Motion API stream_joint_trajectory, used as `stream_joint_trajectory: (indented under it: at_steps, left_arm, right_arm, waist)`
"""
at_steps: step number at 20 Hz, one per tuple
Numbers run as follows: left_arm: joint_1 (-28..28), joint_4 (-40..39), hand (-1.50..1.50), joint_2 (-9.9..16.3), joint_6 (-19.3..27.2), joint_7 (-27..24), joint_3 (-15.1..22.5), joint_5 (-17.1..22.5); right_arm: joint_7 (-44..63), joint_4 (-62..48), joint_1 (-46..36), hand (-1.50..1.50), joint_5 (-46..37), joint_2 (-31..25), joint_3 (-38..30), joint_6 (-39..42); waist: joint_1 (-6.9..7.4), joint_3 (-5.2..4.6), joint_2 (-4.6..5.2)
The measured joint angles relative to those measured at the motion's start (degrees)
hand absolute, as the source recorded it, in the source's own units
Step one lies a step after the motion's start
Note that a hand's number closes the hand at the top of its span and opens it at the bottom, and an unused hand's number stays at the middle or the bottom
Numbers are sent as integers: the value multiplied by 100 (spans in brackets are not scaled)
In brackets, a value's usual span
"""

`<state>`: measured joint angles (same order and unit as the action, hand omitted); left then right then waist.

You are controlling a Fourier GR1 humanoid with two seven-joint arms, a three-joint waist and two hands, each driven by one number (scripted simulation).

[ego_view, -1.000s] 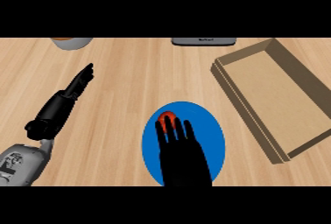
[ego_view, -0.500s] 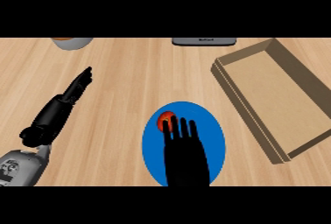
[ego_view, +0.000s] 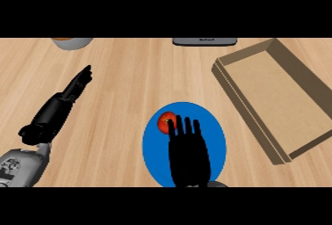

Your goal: Pick the lemon from the plate and place it in the cardboard box

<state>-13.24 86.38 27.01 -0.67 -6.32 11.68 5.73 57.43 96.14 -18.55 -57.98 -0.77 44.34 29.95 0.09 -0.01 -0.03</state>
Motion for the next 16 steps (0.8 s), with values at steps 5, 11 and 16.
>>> stream_joint_trajectory:
  at_steps: [5,11,16]
  left_arm:
    - [18,15,0,-88,-157,40,-167,-95]
    - [68,151,0,-319,-161,160,-187,-341]
    - [90,258,0,-366,-354,263,-423,-394]
  right_arm:
    - [-81,-358,50,-150,-51,3,-20,-188]
    - [-129,-654,70,-150,-250,-17,-133,-359]
    - [-349,-878,271,-150,-449,-44,-285,-532]
  waist:
    - [7,1,1]
    - [4,1,0]
    - [0,1,0]
